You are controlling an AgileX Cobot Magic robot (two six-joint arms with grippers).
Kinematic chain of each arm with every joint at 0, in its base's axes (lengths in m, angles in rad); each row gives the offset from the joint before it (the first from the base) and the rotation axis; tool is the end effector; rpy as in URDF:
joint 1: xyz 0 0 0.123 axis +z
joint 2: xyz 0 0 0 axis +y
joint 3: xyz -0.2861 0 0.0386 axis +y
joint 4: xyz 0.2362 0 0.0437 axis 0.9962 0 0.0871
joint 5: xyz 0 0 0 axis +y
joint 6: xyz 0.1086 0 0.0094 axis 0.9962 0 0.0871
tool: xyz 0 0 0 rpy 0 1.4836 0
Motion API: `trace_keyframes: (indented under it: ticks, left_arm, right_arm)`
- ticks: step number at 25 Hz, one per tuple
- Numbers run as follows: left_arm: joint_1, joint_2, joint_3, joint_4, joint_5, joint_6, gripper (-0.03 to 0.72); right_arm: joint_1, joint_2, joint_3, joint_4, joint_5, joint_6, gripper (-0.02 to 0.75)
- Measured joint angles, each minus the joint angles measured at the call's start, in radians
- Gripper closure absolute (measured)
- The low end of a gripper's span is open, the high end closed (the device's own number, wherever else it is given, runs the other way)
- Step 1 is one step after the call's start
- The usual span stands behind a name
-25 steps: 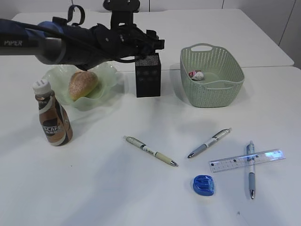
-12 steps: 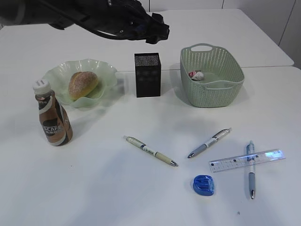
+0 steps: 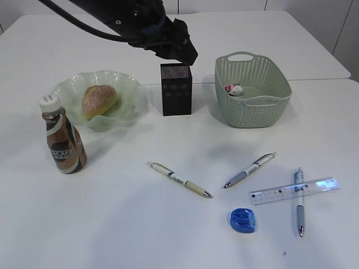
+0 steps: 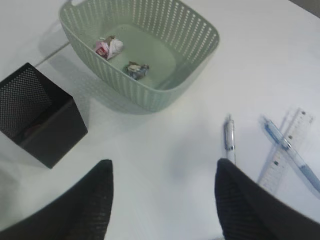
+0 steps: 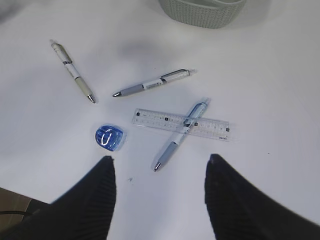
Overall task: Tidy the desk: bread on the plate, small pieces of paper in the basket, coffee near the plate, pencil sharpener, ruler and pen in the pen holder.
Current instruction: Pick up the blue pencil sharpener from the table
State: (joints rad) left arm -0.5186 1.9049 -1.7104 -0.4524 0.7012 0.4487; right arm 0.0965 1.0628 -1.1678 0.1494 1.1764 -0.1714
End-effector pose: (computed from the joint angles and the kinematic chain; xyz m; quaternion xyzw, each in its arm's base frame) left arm 0.3725 -0.2480 0.3060 0.3275 0.8498 -0.2106 0.3554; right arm 0.1826 0.0327 0.3702 -0.1200 0.9471 0.0634 0.2909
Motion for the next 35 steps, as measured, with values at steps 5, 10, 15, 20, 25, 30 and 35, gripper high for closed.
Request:
trace_keyframes:
  ticks: [5, 10, 15, 20, 25, 30, 35]
  left_arm:
    - [0.004, -0.079, 0.0, 0.021, 0.147, -0.01, 0.235]
    - [0.037, -0.14, 0.0, 0.052, 0.328, -0.049, 0.271]
    - [0.064, -0.177, 0.0, 0.103, 0.473, -0.116, 0.302]
    - [0.064, -0.181, -0.002, 0.296, 0.535, -0.242, 0.306]
    - [0.066, -0.209, -0.002, 0.438, 0.54, -0.371, 0.307]
    - [0.066, -0.27, 0.009, 0.442, 0.54, -0.4, 0.307]
    - [0.066, -0.357, 0.09, 0.442, 0.542, -0.409, 0.307]
  right_arm:
    - [0.0, 0.0, 0.0, 0.0, 0.004, -0.038, 0.288]
    - [0.0, 0.0, 0.0, 0.0, 0.019, -0.046, 0.288]
    - [0.0, 0.0, 0.0, 0.002, 0.025, -0.047, 0.288]
    - [0.0, 0.0, 0.0, 0.013, 0.036, -0.047, 0.288]
    - [0.0, 0.0, 0.0, 0.019, 0.043, -0.059, 0.288]
    - [0.0, 0.014, 0.0, 0.028, 0.063, -0.101, 0.288]
    - [0.029, 0.074, 0.0, 0.037, 0.071, -0.126, 0.288]
